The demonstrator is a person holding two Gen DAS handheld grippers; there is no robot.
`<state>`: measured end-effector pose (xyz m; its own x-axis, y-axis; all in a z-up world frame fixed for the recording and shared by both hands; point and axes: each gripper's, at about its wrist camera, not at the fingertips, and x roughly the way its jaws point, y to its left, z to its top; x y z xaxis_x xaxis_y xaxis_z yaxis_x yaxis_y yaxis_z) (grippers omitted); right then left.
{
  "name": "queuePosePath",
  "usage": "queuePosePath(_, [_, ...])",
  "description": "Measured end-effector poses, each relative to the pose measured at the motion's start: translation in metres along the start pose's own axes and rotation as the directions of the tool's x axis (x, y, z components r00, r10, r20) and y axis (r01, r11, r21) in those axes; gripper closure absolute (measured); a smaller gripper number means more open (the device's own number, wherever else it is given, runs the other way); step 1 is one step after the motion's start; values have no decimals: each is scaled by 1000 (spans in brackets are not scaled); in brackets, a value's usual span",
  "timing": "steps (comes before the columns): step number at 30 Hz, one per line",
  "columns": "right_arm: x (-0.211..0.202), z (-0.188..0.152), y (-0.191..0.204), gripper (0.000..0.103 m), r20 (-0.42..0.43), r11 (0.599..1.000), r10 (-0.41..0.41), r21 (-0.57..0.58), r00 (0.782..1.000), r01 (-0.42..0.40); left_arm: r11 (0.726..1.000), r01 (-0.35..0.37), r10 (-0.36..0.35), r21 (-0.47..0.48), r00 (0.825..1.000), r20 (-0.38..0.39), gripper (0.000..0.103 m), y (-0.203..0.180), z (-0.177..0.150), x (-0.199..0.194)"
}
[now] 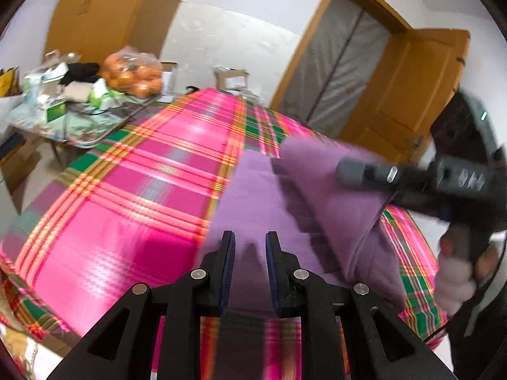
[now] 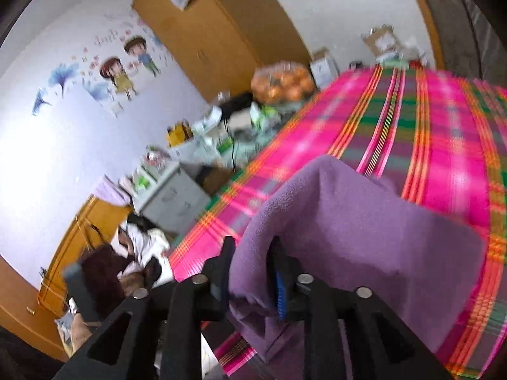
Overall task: Fold clothes
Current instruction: 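Lift the held edge with the right gripper and fold it over the stack, then lay the fold onto the stack and open the right gripper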
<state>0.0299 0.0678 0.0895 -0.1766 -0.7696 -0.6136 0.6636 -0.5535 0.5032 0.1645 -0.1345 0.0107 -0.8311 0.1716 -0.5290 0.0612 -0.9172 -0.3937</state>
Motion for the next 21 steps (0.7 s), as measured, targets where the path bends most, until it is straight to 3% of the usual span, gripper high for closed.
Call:
queuePosePath(3, [9, -6, 2, 69, -19, 1000, 28, -2, 999, -28, 1000, -3, 3, -31, 1000, 19, 80, 11, 4, -9])
queuePosePath(5, [-1, -8, 3, 68, 7, 999, 41, -5, 999, -41, 999, 8, -6, -46, 999, 39, 64, 13, 7, -14])
queuePosePath(12, [-42, -16, -3, 68, 109, 998, 57, -3, 992, -57, 992, 117, -114, -50, 992, 57, 64, -4, 21, -15])
queuePosePath(17, [-61, -28, -32, 68, 133, 996, 5, 83, 991, -16, 972, 221, -223, -80, 975, -16, 64, -22, 26, 7])
queuePosePath(21, [-70, -37, -47, 67, 145, 992, -15, 123, 989, -3, 981, 172, -180, -87, 979, -98, 64, -26, 29, 30])
